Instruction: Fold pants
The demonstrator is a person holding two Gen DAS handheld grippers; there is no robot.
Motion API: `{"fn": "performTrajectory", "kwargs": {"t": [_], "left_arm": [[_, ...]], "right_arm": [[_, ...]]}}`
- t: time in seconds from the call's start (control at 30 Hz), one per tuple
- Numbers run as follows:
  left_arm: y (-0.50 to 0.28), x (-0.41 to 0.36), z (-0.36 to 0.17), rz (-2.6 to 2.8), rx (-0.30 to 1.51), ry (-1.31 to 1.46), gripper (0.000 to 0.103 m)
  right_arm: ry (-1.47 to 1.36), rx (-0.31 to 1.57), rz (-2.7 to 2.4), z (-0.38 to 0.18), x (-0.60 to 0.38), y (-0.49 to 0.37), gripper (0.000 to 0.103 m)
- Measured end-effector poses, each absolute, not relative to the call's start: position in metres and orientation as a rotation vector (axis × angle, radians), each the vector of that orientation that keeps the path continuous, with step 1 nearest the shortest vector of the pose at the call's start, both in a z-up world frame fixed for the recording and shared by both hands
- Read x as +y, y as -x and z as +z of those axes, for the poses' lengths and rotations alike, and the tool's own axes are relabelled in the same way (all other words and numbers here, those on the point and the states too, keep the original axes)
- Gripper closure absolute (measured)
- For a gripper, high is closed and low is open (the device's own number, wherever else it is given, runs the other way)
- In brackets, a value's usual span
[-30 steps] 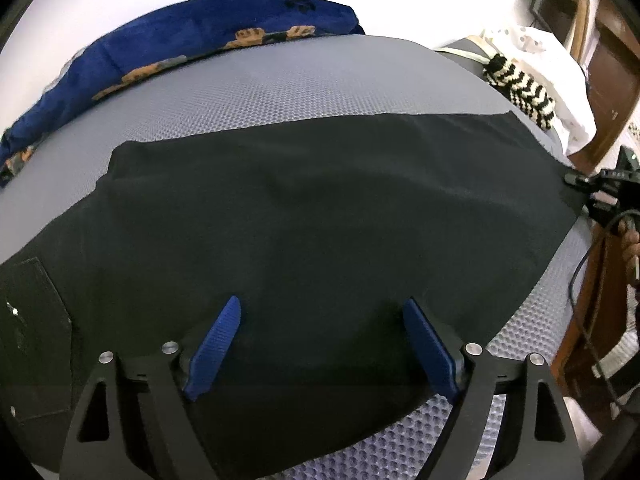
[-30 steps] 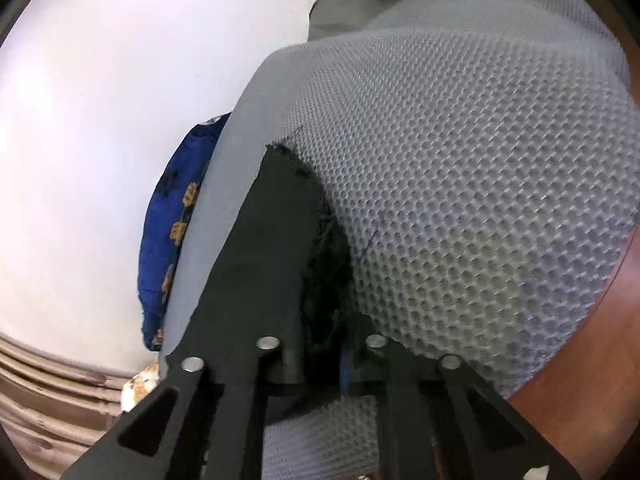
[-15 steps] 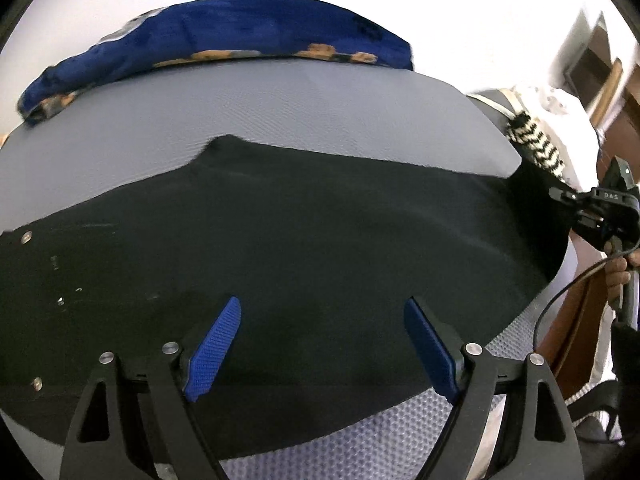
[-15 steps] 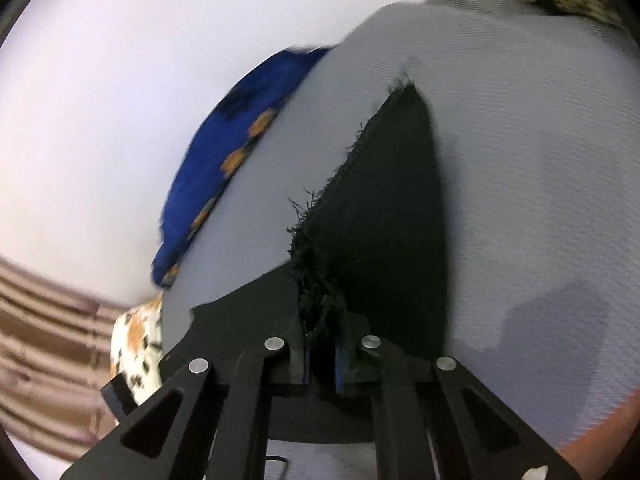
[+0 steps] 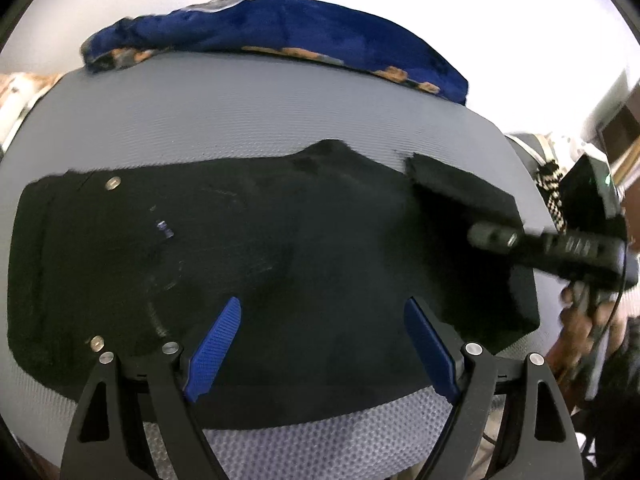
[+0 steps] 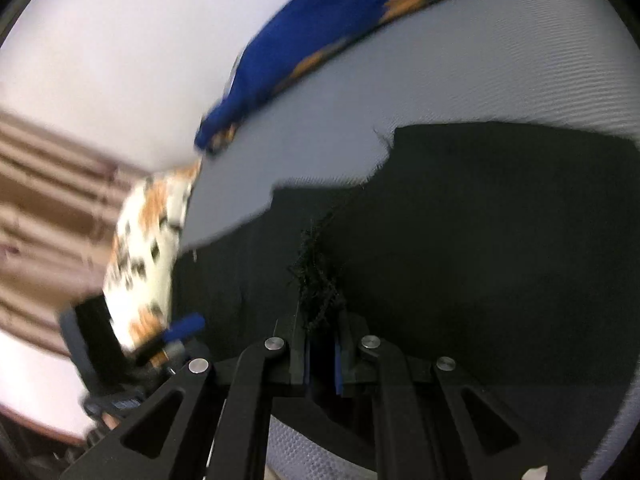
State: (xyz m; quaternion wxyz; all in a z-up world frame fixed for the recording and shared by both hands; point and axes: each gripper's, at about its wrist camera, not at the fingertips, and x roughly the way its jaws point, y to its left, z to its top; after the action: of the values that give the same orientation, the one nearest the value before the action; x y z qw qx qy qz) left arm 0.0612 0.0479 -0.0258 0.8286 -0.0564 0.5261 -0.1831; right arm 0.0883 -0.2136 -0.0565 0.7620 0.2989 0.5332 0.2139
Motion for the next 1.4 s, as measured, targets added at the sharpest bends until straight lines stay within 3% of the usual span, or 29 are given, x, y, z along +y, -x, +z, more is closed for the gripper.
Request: {"fn": "performTrajectory", "kwargs": {"t": [0.37, 0.87, 1.07, 1.17, 1.23, 1.4], "left_arm": [[-0.061, 0.063, -0.029, -0.417, 1.115, 0.193, 0.019], [-0.060, 0.058, -0.031, -0.423, 1.120, 0.201, 0.019], [-0.061, 0.055, -0.031, -0.423, 1.125, 0.203, 0.019], [-0.063, 0.053, -0.030, -0.430, 1.128, 0.225, 0.019], [-0.063, 0.050, -0.029, -0.436, 1.132, 0.240, 0.019], [-0.065, 0.044, -0.030, -0.452, 1.152, 0.283, 0.019]], "right_arm": [[-0.376, 1.229, 0.519, -0.070, -0.162, -0.062, 0.093], [-0.289, 1.218, 0.509, -0.068, -0.145, -0.055, 0.092], [-0.279, 1.214, 0.524, -0.068, -0.142, -0.055, 0.086], [-0.295, 1.214, 0.543, -0.067, -0.142, -0.053, 0.074], [-0.292, 1.226, 0.567, -0.065, -0.139, -0.050, 0.060], [-0.275, 1.259, 0.585, -0.059, -0.142, -0.036, 0.056]]}}
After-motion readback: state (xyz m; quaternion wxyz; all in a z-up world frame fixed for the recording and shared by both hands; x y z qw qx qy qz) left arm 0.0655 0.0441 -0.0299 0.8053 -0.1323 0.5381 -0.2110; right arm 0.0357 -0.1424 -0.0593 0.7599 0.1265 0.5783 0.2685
